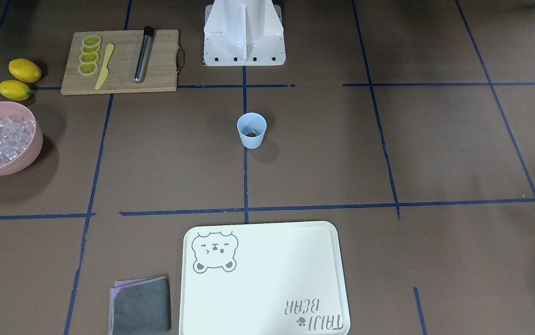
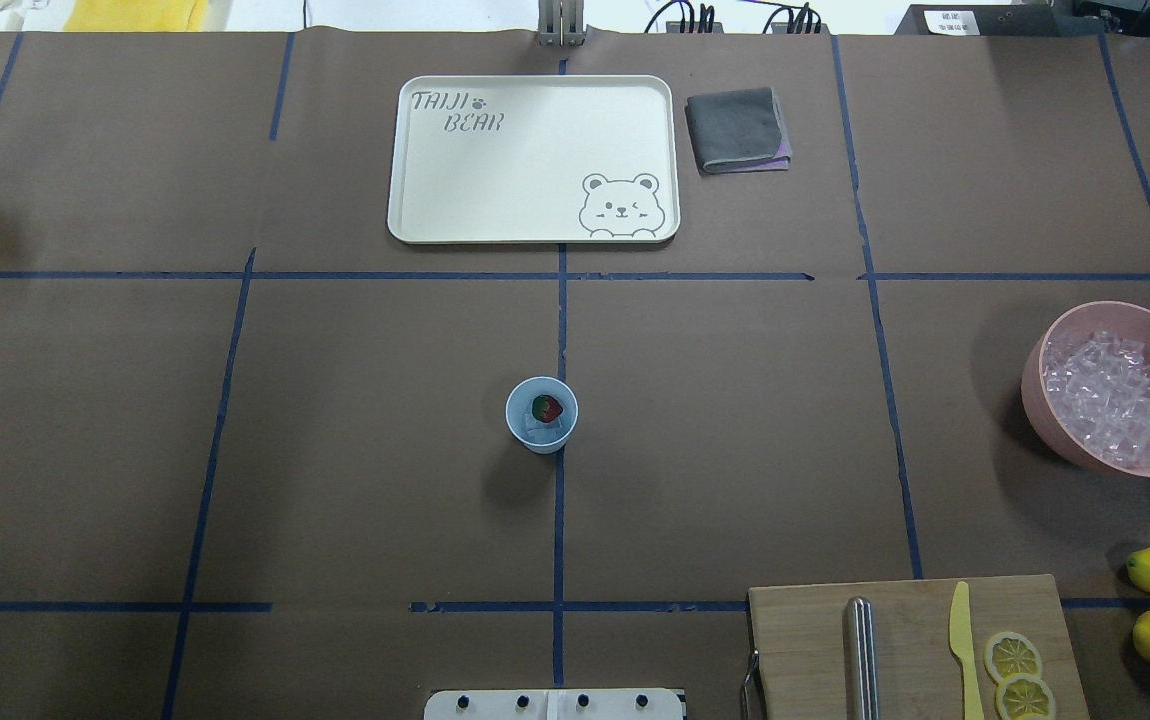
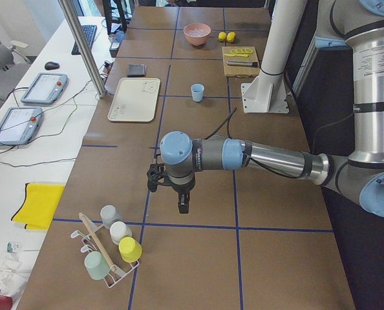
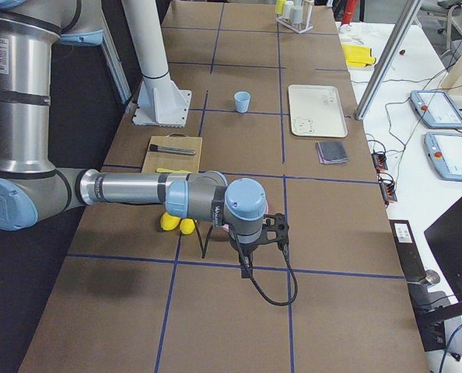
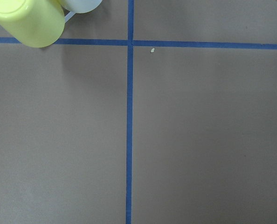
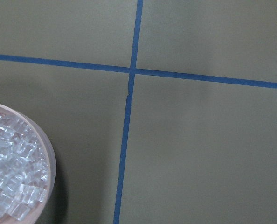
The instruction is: Put ice and strawberries in cup
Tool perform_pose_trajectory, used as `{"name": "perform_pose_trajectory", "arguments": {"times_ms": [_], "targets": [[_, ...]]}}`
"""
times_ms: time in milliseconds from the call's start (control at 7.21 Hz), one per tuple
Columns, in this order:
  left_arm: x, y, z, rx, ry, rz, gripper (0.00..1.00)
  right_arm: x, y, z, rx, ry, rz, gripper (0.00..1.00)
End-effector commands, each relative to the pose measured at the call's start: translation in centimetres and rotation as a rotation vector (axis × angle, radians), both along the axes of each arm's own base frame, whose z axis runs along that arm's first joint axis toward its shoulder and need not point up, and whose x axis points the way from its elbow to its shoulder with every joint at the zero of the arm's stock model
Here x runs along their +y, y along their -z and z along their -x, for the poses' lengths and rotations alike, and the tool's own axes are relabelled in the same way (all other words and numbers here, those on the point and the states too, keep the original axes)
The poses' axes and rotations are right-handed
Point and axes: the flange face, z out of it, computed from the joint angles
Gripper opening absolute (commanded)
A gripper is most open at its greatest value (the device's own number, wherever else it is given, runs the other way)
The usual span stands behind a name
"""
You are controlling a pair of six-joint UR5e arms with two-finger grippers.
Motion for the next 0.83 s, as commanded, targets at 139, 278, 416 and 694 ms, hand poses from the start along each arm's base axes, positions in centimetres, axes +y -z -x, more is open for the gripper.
{"name": "perform_pose_trajectory", "arguments": {"times_ms": [139, 278, 416, 694], "targets": [[0.1, -0.5, 0.0, -0.001, 0.003, 0.013, 1.00, -1.1, 3.5, -0.2, 0.016, -0.032, -0.041, 1.00], [0.0, -0.5, 0.0, -0.001, 0.003, 0.011, 1.00, -0.7, 3.5, -0.1, 0.013, -0.037, -0.037, 1.00], [0.1, -0.3, -0.1, 0.005, 0.004, 0.010, 1.00, -0.7, 3.5, -0.1, 0.011, -0.037, -0.036, 1.00], [-0.1, -0.5, -0.2, -0.001, -0.002, 0.010, 1.00, -0.5, 3.1, 0.1, 0.013, -0.038, -0.021, 1.00]]}}
